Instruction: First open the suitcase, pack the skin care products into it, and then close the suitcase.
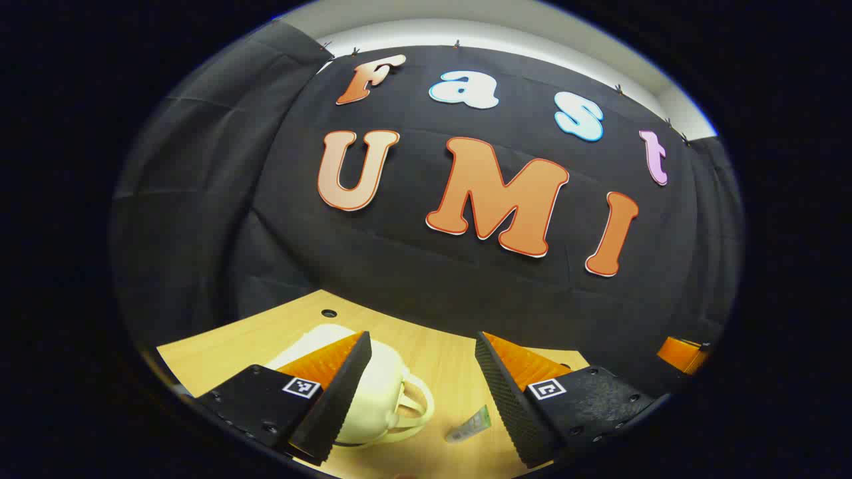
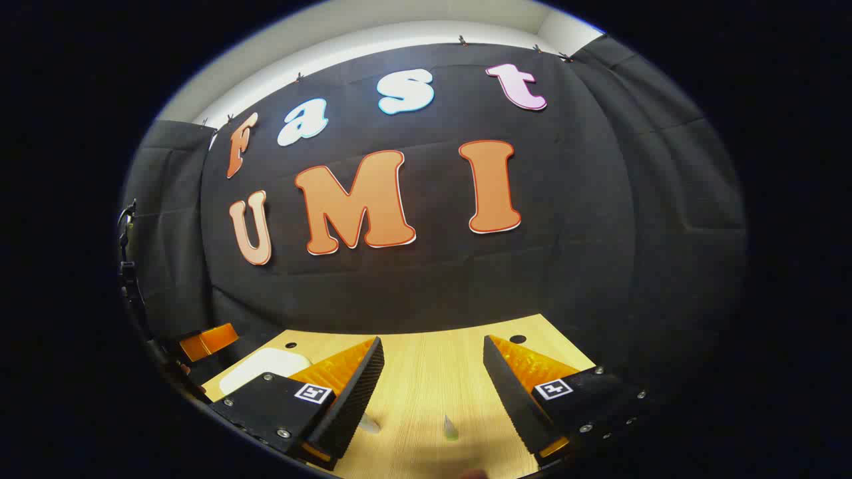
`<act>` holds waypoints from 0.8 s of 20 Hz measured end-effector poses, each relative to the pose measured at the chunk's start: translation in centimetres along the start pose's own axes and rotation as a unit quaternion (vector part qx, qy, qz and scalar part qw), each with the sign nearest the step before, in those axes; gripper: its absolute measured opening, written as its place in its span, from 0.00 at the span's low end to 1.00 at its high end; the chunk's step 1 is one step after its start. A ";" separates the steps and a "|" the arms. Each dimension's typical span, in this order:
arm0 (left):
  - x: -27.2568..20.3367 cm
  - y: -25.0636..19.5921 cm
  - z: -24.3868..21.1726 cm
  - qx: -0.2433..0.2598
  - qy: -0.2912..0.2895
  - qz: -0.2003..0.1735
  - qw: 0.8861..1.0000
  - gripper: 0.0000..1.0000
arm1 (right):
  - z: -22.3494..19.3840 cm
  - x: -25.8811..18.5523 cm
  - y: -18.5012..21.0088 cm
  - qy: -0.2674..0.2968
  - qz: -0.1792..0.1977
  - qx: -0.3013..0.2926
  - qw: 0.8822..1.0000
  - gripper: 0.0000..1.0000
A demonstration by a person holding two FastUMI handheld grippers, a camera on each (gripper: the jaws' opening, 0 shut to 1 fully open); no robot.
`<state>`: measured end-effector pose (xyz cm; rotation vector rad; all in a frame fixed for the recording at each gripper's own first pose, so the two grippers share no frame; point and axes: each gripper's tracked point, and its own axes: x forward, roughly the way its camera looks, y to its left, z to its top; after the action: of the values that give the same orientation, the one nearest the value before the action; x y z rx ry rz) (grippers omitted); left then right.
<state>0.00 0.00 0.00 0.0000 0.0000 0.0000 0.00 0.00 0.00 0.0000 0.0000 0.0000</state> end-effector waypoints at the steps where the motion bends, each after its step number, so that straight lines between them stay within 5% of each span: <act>1: -0.2 -0.4 0.1 -0.009 -0.002 0.000 1.000 0.97 | 0.2 0.4 -0.4 -0.003 -0.001 -0.003 1.000 0.95; 7: -1.1 -0.8 1.1 0.018 -0.006 -0.001 1.000 0.97 | 0.0 2.1 -0.6 0.007 0.000 -0.013 1.000 0.95; 16: 1.5 -1.2 2.9 0.040 -0.002 -0.059 0.997 0.97 | 0.6 1.1 -1.8 -0.020 -0.068 -0.026 0.997 0.95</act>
<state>1.46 -1.24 2.87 0.0792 -0.0045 -0.1177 1.08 -1.81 0.62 -0.0511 -0.0393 -0.1366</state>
